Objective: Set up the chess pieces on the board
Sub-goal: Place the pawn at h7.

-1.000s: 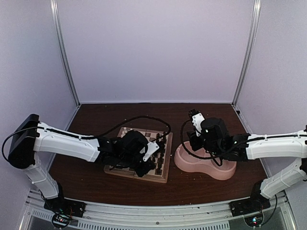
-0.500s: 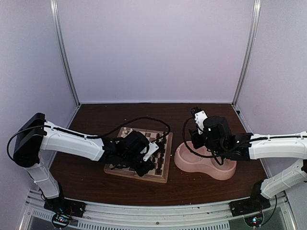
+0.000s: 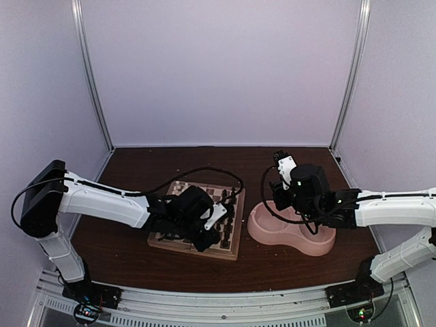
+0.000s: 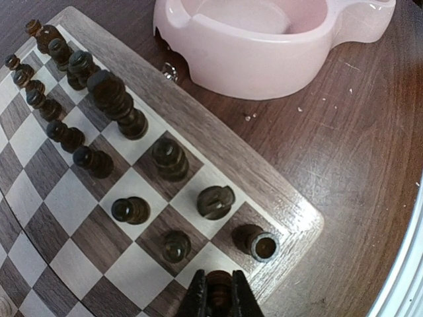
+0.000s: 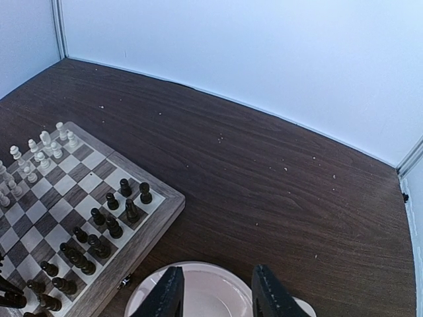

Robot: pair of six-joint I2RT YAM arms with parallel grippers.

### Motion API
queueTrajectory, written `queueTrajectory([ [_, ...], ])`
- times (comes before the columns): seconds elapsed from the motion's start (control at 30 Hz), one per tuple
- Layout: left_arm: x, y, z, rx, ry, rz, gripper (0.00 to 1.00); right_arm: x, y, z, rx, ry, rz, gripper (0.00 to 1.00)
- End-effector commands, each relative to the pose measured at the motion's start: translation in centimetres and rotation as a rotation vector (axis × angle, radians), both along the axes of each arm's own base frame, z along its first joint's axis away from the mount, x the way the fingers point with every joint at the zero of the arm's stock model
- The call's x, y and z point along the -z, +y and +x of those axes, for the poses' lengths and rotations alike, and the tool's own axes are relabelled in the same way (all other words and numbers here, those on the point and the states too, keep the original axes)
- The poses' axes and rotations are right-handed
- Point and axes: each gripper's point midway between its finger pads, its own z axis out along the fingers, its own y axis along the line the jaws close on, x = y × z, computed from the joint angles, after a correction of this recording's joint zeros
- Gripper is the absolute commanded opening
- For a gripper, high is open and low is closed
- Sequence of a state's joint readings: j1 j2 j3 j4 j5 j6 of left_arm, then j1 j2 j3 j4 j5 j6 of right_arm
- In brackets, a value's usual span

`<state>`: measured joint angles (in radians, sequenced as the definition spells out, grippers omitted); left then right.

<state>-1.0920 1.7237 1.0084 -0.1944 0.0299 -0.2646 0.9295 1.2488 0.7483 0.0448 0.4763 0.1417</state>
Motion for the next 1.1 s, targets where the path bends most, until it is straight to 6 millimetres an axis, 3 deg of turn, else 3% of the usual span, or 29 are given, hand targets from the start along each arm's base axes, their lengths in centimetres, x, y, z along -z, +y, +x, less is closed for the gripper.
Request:
queueTrajectory([
  [0.0,-0.23,-0.68,0.35,-0.007,0.015,-0.012,0.09,-0.21,-0.94,0.0,0.031,-0.01,-0.003,0.38],
  [0.63,0.33,-0.47,0.37,-0.016,0.022,0.01,0.19,-0.15,-1.07,0.04,0.041,-0.009,-0.008,0.39],
  [0.93,0.44,-0.53,0.21,-0.014,0.034,0.009,0.19,-0.16,-1.09,0.03,0.041,-0.008,-0.007,0.4],
  [1.07,0.37,-0.61,0.11,-0.009,0.041,0.004,0.13,-0.15,-1.12,0.03,0.043,-0.008,-0.008,0.4],
])
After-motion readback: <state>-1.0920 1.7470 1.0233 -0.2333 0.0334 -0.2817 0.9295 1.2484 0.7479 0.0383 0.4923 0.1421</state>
